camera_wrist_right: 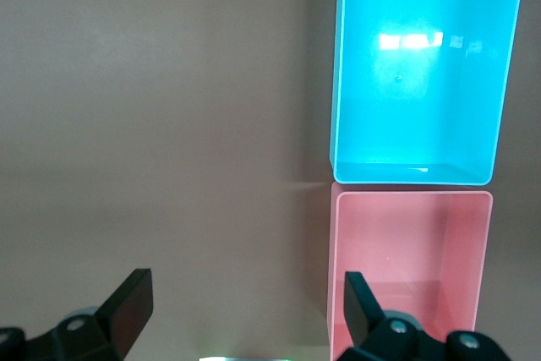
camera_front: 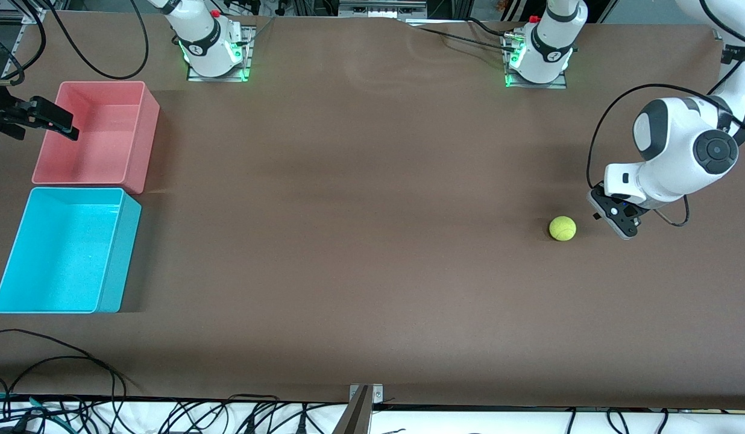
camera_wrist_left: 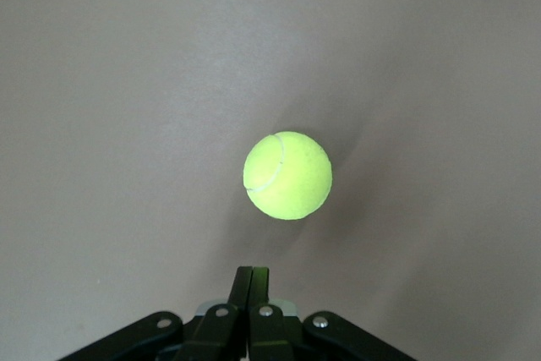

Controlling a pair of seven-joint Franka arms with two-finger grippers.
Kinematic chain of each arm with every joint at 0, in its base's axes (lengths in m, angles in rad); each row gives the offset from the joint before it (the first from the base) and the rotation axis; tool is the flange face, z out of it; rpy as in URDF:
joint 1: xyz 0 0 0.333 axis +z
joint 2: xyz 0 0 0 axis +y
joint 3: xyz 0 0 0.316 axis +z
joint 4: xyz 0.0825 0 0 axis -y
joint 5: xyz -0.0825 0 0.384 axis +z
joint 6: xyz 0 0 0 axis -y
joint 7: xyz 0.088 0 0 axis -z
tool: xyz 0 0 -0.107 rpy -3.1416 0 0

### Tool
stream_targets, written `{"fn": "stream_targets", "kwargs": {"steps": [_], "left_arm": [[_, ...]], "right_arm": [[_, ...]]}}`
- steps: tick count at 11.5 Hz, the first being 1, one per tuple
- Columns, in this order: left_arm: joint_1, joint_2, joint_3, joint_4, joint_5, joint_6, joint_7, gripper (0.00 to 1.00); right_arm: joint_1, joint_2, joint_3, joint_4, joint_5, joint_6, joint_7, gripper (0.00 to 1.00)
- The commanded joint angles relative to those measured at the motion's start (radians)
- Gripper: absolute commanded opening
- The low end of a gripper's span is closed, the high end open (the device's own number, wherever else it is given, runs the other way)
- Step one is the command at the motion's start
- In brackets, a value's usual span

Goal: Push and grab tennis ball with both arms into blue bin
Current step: 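Lower the left gripper beside the tennis ball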

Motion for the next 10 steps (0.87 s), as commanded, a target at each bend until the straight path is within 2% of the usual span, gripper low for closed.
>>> {"fn": "stream_targets", "kwargs": {"steps": [1,3,5,10], "left_arm": [[0.022,0.05,0.001,0.0,-0.116,0.055,0.29,0.05],[0.024,0.087,0.006,0.0,-0.118,0.087,0.419,0.12],[0.022,0.107,0.008,0.0,-0.104,0.103,0.478,0.13],[0.021,0.16,0.018,0.002,-0.096,0.155,0.577,0.02]], "right_arm": [[-0.004,0.008,0.0,0.024,0.017,-0.014,0.005,1.0],[-0.007,0.008,0.0,0.025,0.017,-0.014,0.005,1.0],[-0.007,0.008,0.0,0.024,0.017,-0.014,0.005,1.0],[-0.007,0.008,0.0,0.025,0.017,-0.014,0.005,1.0]]}}
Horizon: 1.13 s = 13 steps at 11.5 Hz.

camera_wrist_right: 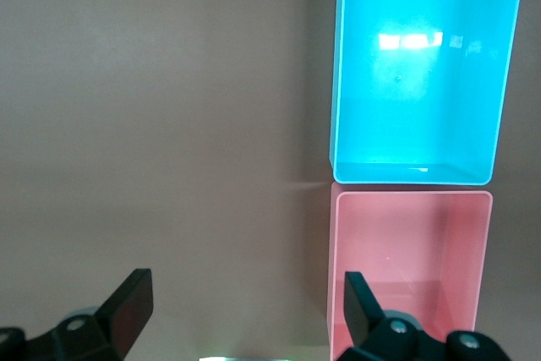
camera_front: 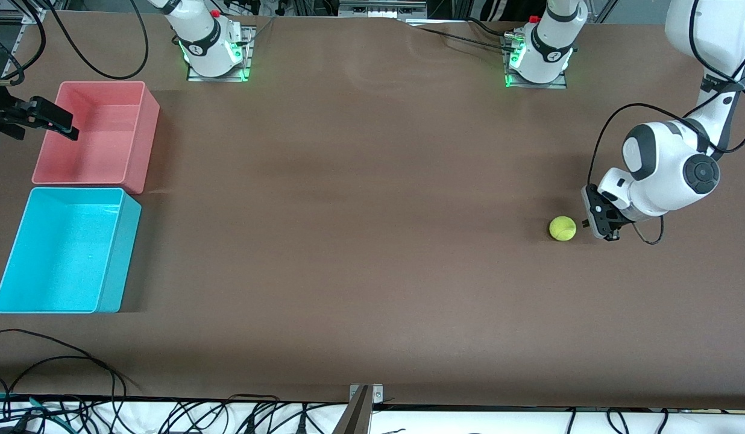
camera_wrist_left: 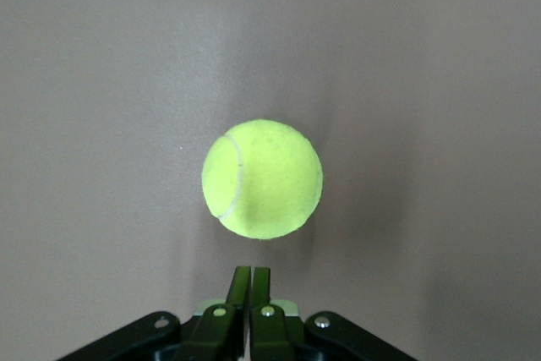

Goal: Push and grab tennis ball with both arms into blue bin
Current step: 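Push the tennis ball with the left gripper toward the cyan bin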

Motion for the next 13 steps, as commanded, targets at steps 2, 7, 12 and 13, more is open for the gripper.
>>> {"fn": "stream_targets", "kwargs": {"steps": [2,7,12,13], "left_arm": [[-0.002,0.04,0.028,0.005,0.0,0.049,0.094,0.0],[-0.01,0.067,0.028,0.013,0.092,0.094,0.098,0.0],[-0.01,0.085,0.028,0.013,0.089,0.095,0.098,0.0],[-0.01,0.09,0.028,0.013,0.083,0.109,0.096,0.0]], "right_arm": [[-0.007,0.008,0.001,0.025,0.017,-0.014,0.005,1.0],[-0.007,0.008,0.001,0.025,0.017,-0.013,0.005,1.0],[-0.007,0.008,0.001,0.025,0.017,-0.011,0.005,1.0],[-0.007,0.008,-0.001,0.025,0.017,-0.011,0.005,1.0]]}}
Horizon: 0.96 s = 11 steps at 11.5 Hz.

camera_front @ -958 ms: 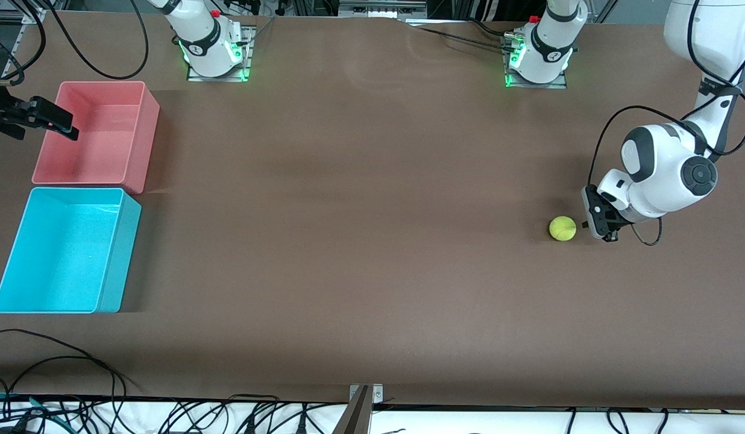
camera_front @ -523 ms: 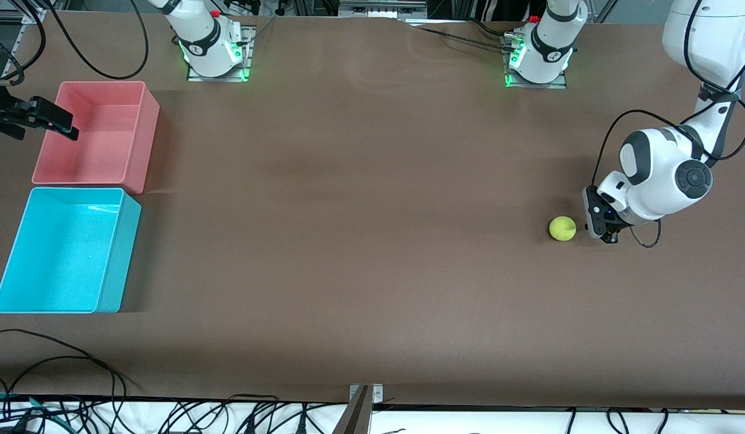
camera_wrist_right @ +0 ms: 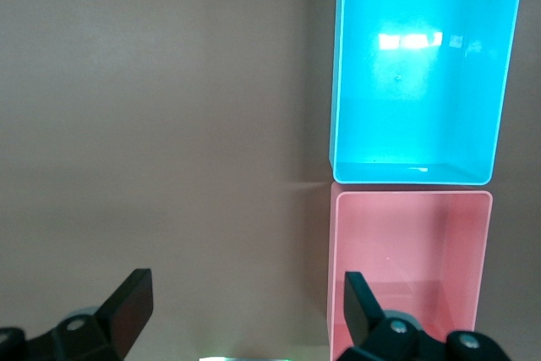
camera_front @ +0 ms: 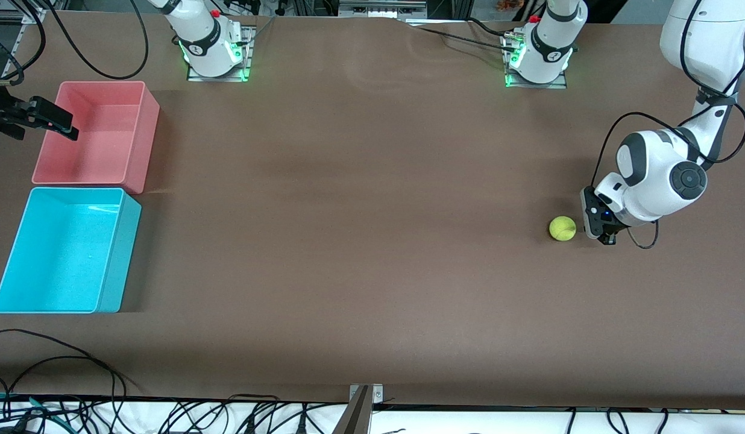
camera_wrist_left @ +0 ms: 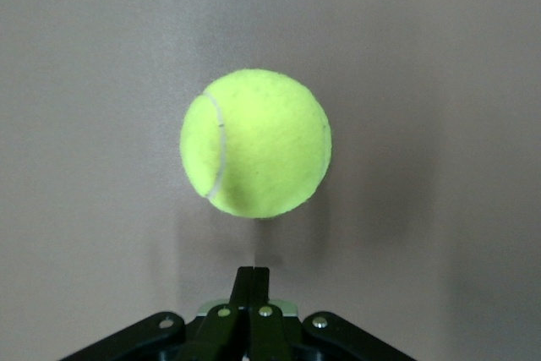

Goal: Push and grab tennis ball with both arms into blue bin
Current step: 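Push the tennis ball with the left gripper toward the cyan bin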

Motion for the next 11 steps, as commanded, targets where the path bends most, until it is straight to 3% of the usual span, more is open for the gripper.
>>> {"fn": "stream_targets", "kwargs": {"steps": [1,4,6,7,9,11], "left_arm": [[-0.007,0.03,0.006,0.012,0.009,0.039,0.012,0.0],[-0.071,0.074,0.002,0.01,-0.087,0.087,-0.019,0.0],[-0.169,0.076,-0.051,0.013,-0.19,0.087,-0.241,0.0],[-0.214,0.076,-0.054,0.016,-0.177,0.087,-0.391,0.0],[-0.22,0.075,-0.054,0.033,-0.143,0.084,-0.418,0.01],[-0.211,0.078,-0.051,0.03,-0.143,0.084,-0.41,0.09]], "right_arm": [[-0.007,0.008,-0.001,0.025,0.017,-0.011,0.005,1.0],[-0.007,0.008,-0.001,0.025,0.017,-0.011,0.005,1.0],[-0.007,0.008,-0.001,0.025,0.017,-0.011,0.005,1.0],[-0.007,0.008,-0.001,0.025,0.017,-0.011,0.005,1.0],[-0.007,0.008,-0.001,0.025,0.017,-0.011,0.005,1.0],[-0.007,0.008,-0.001,0.025,0.017,-0.011,0.005,1.0]]}}
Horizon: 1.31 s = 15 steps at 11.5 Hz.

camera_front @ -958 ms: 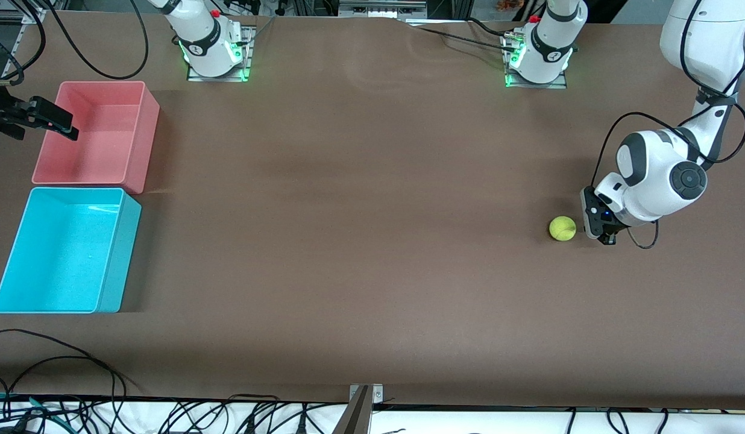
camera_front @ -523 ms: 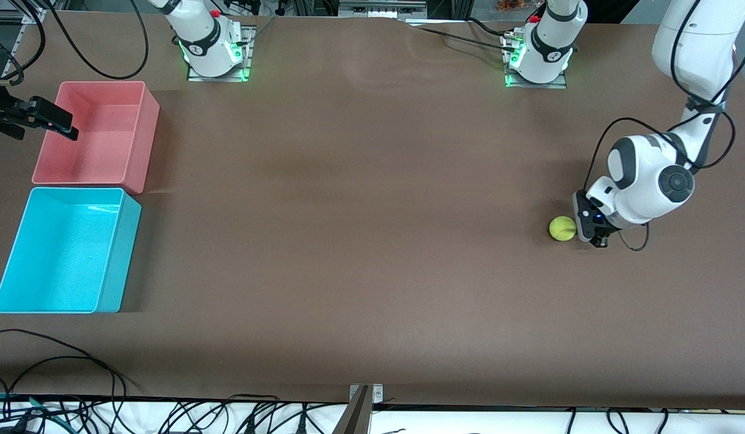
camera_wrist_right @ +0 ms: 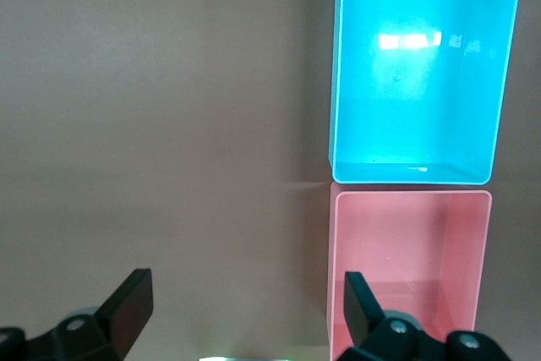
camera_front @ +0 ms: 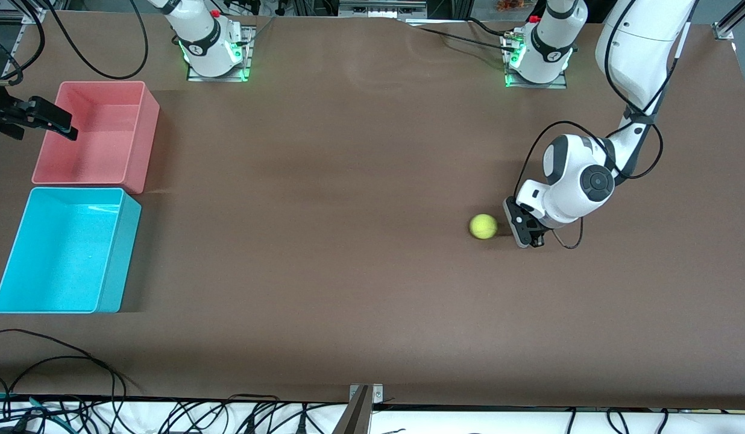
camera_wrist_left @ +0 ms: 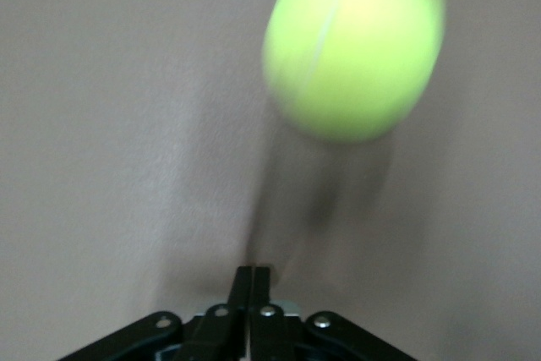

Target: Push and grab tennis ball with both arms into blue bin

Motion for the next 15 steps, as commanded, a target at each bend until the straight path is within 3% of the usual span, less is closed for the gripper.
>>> {"fn": "stream_targets", "kwargs": {"steps": [1,2,6,7,8,11,15], "left_arm": [[0.032,0.007,0.015,0.007,0.006,-0.002,0.006,0.14],[0.048,0.006,0.018,0.004,0.004,-0.002,0.005,0.25],[0.08,-0.012,0.053,0.0,0.004,-0.005,-0.001,0.53],[0.08,-0.014,0.058,0.0,0.003,-0.006,-0.003,0.81],[0.092,-0.026,0.063,-0.008,0.004,-0.014,-0.001,1.0],[0.115,-0.081,0.063,-0.023,0.004,-0.086,-0.001,1.0],[0.103,-0.271,0.063,-0.031,0.003,-0.143,-0.003,1.0]], "right_arm": [[-0.006,0.008,0.001,0.025,0.017,-0.011,0.005,1.0],[-0.006,0.008,0.001,0.025,0.017,-0.011,0.005,1.0],[-0.006,0.008,0.001,0.025,0.017,-0.011,0.005,1.0],[-0.006,0.008,0.001,0.025,0.017,-0.011,0.005,1.0],[-0.006,0.008,-0.002,0.025,0.017,-0.011,0.003,1.0],[-0.006,0.008,-0.002,0.025,0.017,-0.01,0.003,1.0],[-0.006,0.008,-0.004,0.025,0.017,-0.008,0.003,1.0]]}}
